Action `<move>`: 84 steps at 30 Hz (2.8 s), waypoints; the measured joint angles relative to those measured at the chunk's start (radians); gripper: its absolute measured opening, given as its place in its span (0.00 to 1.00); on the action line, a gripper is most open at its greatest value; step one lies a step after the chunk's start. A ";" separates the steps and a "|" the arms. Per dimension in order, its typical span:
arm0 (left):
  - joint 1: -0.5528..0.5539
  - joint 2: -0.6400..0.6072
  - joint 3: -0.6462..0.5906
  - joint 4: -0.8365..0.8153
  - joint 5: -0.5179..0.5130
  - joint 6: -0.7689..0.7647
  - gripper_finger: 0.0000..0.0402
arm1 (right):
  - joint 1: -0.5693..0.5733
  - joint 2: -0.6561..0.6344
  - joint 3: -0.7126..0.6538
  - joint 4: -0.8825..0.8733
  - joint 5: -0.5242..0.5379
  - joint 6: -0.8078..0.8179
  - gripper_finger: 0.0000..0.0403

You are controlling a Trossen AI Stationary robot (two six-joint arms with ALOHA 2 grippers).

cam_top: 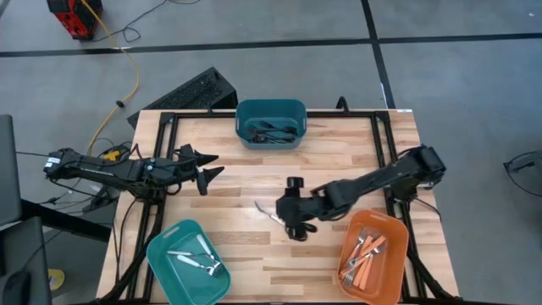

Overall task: Sort silverware by color (type)
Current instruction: Put the white fork into the green blue bin

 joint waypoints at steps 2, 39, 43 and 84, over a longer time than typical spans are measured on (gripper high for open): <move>0.000 0.000 0.000 -0.006 0.000 0.000 0.58 | -0.017 0.039 -0.001 -0.008 -0.003 -0.015 0.67; 0.000 0.000 0.000 -0.039 -0.003 -0.009 0.58 | -0.103 0.362 -0.002 0.244 -0.184 0.352 0.66; 0.000 0.000 0.000 -0.040 -0.004 -0.009 0.58 | -0.118 0.358 0.001 0.186 -0.182 0.381 0.66; 0.000 0.000 0.000 -0.031 0.030 -0.054 0.58 | -0.055 0.282 -0.002 0.269 0.019 0.365 0.14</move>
